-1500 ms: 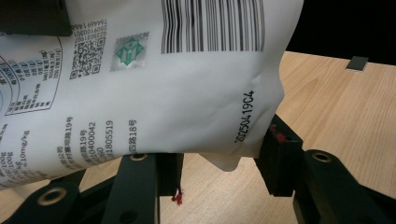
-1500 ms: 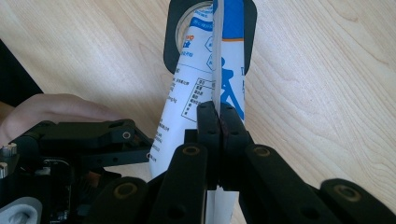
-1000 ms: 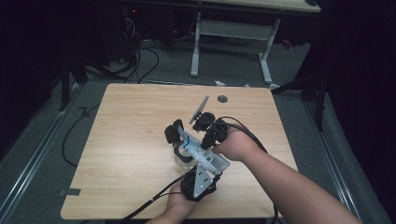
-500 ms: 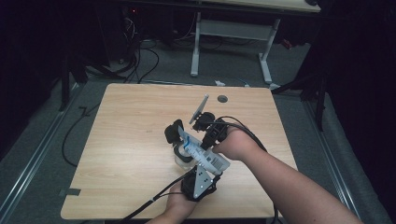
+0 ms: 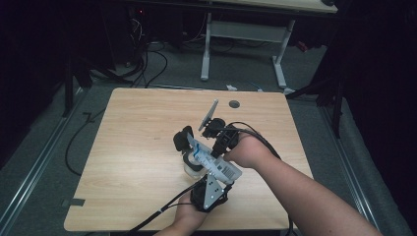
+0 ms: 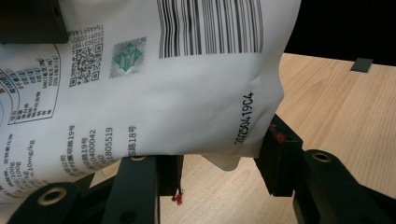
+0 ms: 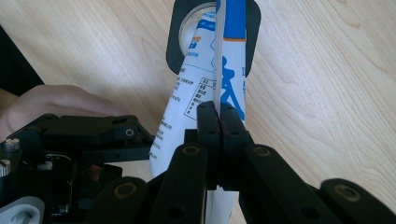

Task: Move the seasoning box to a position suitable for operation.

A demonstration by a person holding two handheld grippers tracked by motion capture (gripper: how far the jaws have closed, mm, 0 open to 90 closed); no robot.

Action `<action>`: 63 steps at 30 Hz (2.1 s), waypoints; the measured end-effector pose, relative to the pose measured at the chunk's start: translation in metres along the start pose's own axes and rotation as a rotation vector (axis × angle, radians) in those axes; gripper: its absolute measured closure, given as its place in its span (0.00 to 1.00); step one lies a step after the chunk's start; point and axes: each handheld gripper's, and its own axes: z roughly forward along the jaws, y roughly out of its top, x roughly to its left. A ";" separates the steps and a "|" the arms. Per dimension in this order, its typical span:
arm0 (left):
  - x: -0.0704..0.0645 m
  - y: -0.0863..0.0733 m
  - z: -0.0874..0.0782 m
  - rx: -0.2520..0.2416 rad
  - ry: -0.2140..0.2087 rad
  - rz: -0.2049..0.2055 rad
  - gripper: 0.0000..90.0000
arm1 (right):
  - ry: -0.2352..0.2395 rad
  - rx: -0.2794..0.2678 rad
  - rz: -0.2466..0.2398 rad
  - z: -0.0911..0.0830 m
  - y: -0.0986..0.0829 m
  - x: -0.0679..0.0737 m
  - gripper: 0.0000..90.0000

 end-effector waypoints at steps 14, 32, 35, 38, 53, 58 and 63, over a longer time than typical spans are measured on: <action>-0.001 0.002 0.000 -0.013 -0.003 -0.007 0.63 | -0.007 0.001 0.000 -0.003 0.000 0.001 0.99; 0.002 0.006 -0.001 -0.020 0.004 -0.008 0.63 | -0.009 -0.003 -0.003 -0.007 0.003 0.000 0.99; 0.002 0.006 -0.001 -0.019 0.003 -0.008 0.63 | -0.009 -0.004 -0.002 -0.007 0.003 0.001 0.99; 0.002 0.006 -0.001 -0.019 0.002 -0.010 0.63 | -0.009 -0.003 -0.003 -0.007 0.003 0.001 0.99; 0.002 0.006 -0.001 -0.021 0.003 -0.011 0.63 | -0.009 -0.003 -0.010 -0.006 0.004 0.001 0.99; 0.002 0.007 -0.001 -0.023 0.001 -0.011 0.63 | -0.010 0.000 -0.009 -0.007 0.004 0.001 0.99; 0.002 0.007 -0.001 -0.026 0.001 -0.012 0.63 | -0.010 -0.001 -0.006 -0.007 0.004 0.001 0.99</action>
